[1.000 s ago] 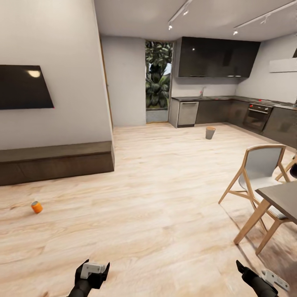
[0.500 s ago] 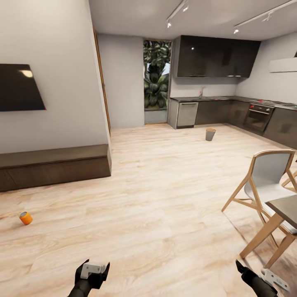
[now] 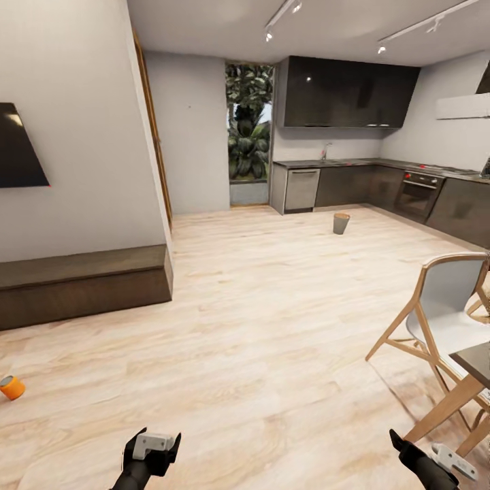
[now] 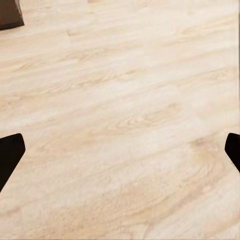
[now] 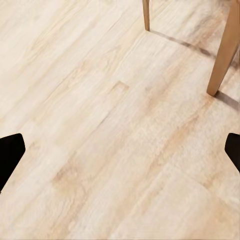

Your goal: Put the three can of soda from the living room inside the tash can in the kitchen.

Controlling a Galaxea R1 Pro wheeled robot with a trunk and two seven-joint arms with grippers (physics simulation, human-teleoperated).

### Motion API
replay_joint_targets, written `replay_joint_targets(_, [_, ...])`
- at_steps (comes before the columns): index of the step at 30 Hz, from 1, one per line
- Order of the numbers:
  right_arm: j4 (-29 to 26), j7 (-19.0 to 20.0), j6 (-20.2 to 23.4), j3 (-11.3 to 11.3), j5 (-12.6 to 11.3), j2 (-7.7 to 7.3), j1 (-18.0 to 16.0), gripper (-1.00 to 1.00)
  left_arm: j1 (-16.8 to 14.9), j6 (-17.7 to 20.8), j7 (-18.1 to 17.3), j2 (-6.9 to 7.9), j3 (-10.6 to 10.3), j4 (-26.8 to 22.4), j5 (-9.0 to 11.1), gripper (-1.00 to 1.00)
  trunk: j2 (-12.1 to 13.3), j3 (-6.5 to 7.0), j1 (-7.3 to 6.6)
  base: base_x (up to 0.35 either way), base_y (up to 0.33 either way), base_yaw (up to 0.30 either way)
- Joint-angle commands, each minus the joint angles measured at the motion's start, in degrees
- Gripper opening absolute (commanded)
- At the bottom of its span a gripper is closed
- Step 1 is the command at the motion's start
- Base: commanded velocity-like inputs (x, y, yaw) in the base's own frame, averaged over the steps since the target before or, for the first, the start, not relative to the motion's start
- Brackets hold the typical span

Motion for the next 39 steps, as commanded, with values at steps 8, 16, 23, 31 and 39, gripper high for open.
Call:
replay_joint_targets(8, [0.00,0.00,0.01,0.04,0.07,-0.01,-0.01,1.00,0.00,-0.01,0.00,0.00,0.16,0.00,0.01,1.00,0.00,-0.21,0.00,0.323,0.000,-0.210])
replay_joint_targets(16, [0.00,0.00,0.00,0.07,0.08,0.01,0.00,1.00,0.00,-0.01,-0.01,0.04,0.38,0.00,0.01,1.00,0.00,-0.44,0.00,0.233,0.000,-0.159])
replay_joint_targets(23, [0.00,0.00,0.00,0.11,0.10,0.10,0.00,1.00,0.00,-0.01,-0.09,0.06,0.36,-0.01,0.01,1.00,0.00,-0.51,0.00,0.032,0.000,-0.028])
replay_joint_targets(31, [0.00,0.00,0.00,0.19,0.17,0.09,0.00,1.00,0.00,0.04,-0.17,0.02,0.18,0.00,0.01,1.00,0.00,-0.52,0.00,0.155,0.092,-0.003])
replay_joint_targets(39, [0.00,0.00,0.00,0.26,0.17,0.10,-0.01,1.00,0.00,0.07,-0.17,0.00,0.21,0.00,0.01,1.00,0.00,-0.52,0.00,0.260,0.190,0.000])
